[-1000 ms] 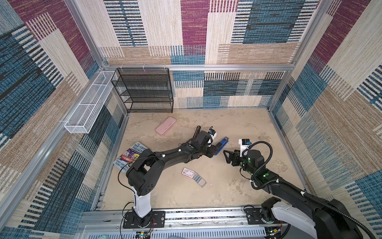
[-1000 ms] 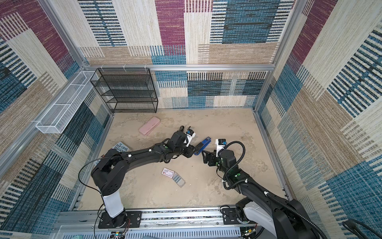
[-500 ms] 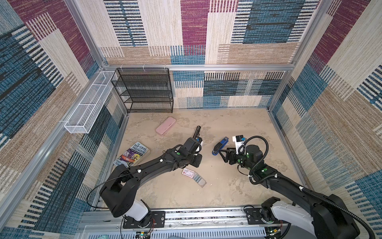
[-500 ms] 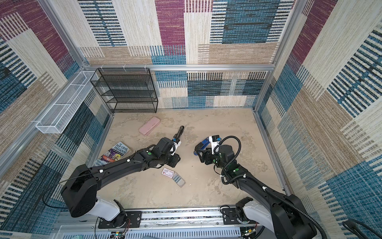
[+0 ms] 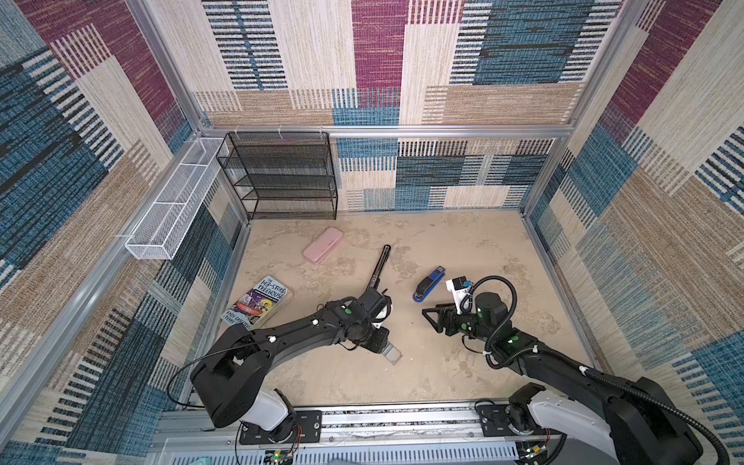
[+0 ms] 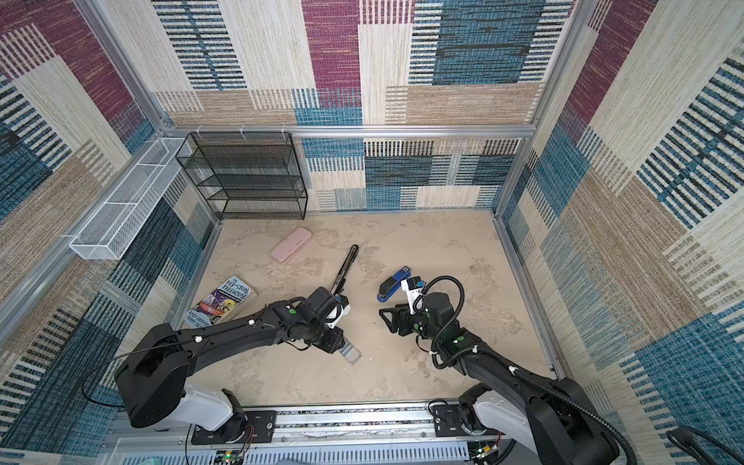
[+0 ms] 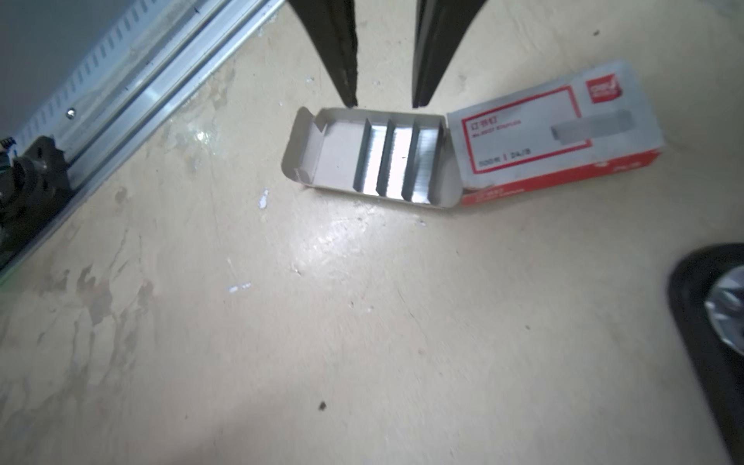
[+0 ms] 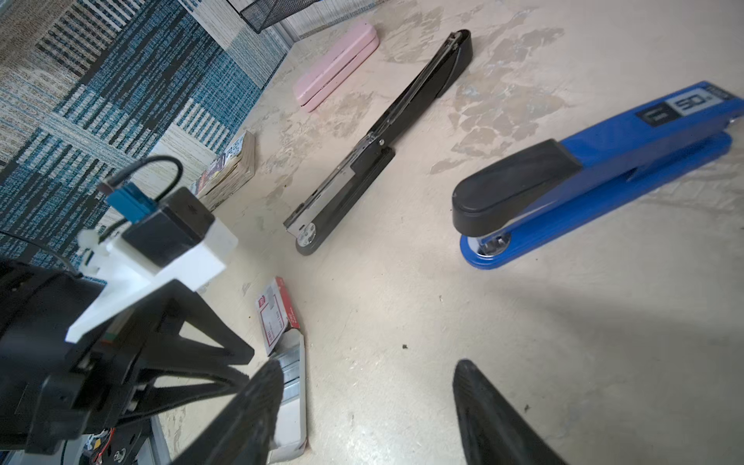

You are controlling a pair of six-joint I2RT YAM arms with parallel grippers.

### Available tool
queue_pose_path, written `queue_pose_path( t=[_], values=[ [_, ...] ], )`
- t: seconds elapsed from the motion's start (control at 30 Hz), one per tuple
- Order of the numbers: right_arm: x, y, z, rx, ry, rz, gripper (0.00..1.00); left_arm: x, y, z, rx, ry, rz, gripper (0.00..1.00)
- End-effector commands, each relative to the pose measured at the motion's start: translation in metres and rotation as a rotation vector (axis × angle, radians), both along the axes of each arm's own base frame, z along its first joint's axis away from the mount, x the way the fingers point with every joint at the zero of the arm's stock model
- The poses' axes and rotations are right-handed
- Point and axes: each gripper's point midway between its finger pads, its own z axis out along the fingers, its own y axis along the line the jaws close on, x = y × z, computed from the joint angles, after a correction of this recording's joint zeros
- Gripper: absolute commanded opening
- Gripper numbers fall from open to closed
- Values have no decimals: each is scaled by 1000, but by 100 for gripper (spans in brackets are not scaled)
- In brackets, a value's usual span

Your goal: Load the staples into the stapler

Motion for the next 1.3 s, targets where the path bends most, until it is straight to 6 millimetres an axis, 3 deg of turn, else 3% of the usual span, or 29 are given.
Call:
queue_pose_path(
  t=[0.0,0.47,0.97,1.27],
  values=[
    [1,0,6,21,-20,-10,71,-9,-5,-3,-11,46,20,28],
    [0,-3,2,21,-15,-26,71,-18,-22,-17,36,75,-43,28],
    [-3,-6,6,22,-32,-34,71,-13,-16,-29,119,57,-48,28],
    [-4,-8,8,26,-38,-38,71,-16,-12,-41,153,77,-51,16]
  ],
)
